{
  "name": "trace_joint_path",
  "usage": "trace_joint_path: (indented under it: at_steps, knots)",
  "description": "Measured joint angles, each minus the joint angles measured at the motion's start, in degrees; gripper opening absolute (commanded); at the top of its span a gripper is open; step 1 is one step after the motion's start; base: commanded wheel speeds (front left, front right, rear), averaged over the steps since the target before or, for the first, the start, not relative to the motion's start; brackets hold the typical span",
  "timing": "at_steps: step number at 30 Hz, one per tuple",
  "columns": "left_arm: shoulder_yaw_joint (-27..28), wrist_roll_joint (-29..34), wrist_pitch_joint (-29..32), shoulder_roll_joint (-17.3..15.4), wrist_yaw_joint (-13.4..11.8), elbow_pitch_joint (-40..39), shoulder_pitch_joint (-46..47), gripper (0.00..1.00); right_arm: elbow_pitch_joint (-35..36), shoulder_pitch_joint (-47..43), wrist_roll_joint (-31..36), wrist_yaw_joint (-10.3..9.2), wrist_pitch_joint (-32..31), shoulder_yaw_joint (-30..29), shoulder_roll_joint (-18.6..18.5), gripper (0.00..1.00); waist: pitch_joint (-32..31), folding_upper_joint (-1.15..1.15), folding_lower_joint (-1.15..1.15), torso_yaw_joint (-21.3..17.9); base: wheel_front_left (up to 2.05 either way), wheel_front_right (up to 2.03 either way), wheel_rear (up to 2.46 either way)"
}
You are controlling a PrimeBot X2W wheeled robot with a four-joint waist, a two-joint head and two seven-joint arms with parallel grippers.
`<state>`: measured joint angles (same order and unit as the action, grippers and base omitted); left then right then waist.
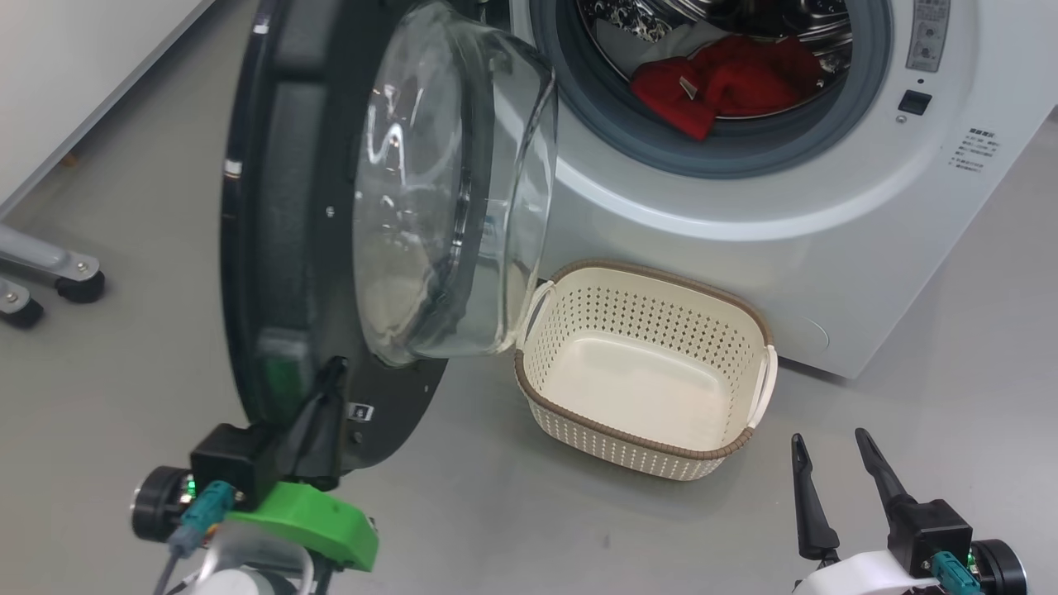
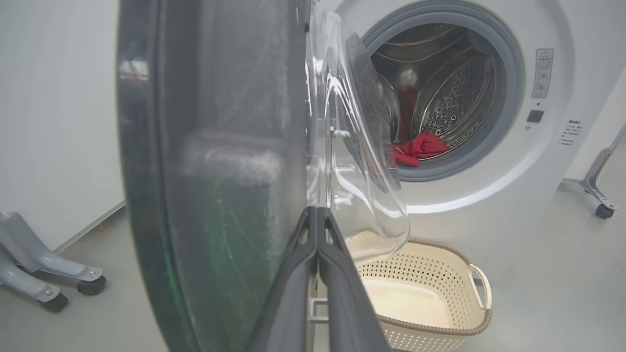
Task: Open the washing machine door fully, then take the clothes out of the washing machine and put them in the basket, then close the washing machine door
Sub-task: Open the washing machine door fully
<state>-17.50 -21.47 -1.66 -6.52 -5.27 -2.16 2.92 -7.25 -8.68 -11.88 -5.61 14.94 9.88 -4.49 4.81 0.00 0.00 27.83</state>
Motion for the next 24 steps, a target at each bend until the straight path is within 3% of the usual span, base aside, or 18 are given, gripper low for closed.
trace_joint_path:
  at_steps: [24]
  knots:
    - [12.0, 0.2, -2.5, -1.9, -1.0, 6.3, 2.7, 0.00, 0.5, 1.4, 0.0, 0.49, 0.0, -0.5, -1.1, 1.00, 2.9, 0.00, 0.00, -2.3, 0.00, 0.00, 0.00]
